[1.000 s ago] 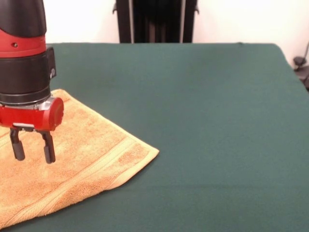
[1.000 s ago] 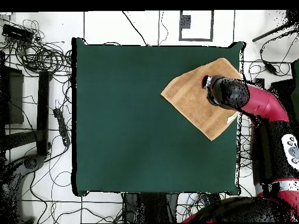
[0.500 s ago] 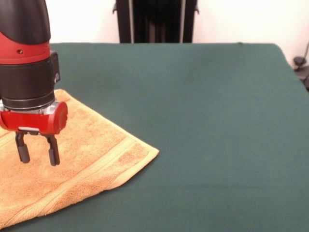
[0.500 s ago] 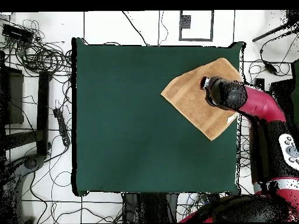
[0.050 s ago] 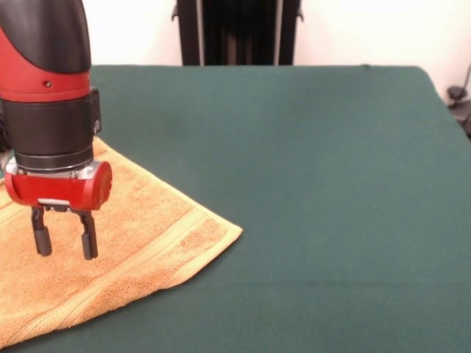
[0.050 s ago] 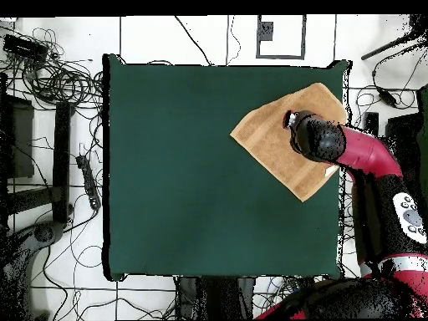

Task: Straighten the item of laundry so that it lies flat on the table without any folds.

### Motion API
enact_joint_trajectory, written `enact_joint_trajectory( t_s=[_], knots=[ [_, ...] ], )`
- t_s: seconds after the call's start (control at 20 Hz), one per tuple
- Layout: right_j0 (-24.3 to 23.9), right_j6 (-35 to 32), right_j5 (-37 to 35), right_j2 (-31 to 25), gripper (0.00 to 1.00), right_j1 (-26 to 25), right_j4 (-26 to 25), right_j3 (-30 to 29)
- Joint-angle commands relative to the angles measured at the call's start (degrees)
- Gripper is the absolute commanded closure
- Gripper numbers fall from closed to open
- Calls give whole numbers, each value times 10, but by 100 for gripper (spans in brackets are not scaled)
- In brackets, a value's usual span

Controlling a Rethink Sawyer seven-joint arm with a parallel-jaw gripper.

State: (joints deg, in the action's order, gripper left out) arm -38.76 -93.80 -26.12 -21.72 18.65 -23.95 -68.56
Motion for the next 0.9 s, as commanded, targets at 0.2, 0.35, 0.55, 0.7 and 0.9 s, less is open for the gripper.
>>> enact_joint_trajectory(
  t_s=[0.2, 0.35, 0.55, 0.7, 0.9],
  knots=[
    [16, -1, 15, -31, 0, -53, -11, -57],
    [5, 24, -5, -39, 0, -74, -8, -20],
    [9, 32, -18, -35, 0, -94, -11, 1],
    [10, 39, -20, -36, 0, -106, -13, 11],
    [8, 48, -27, -39, 0, -117, -14, 21]
  ],
)
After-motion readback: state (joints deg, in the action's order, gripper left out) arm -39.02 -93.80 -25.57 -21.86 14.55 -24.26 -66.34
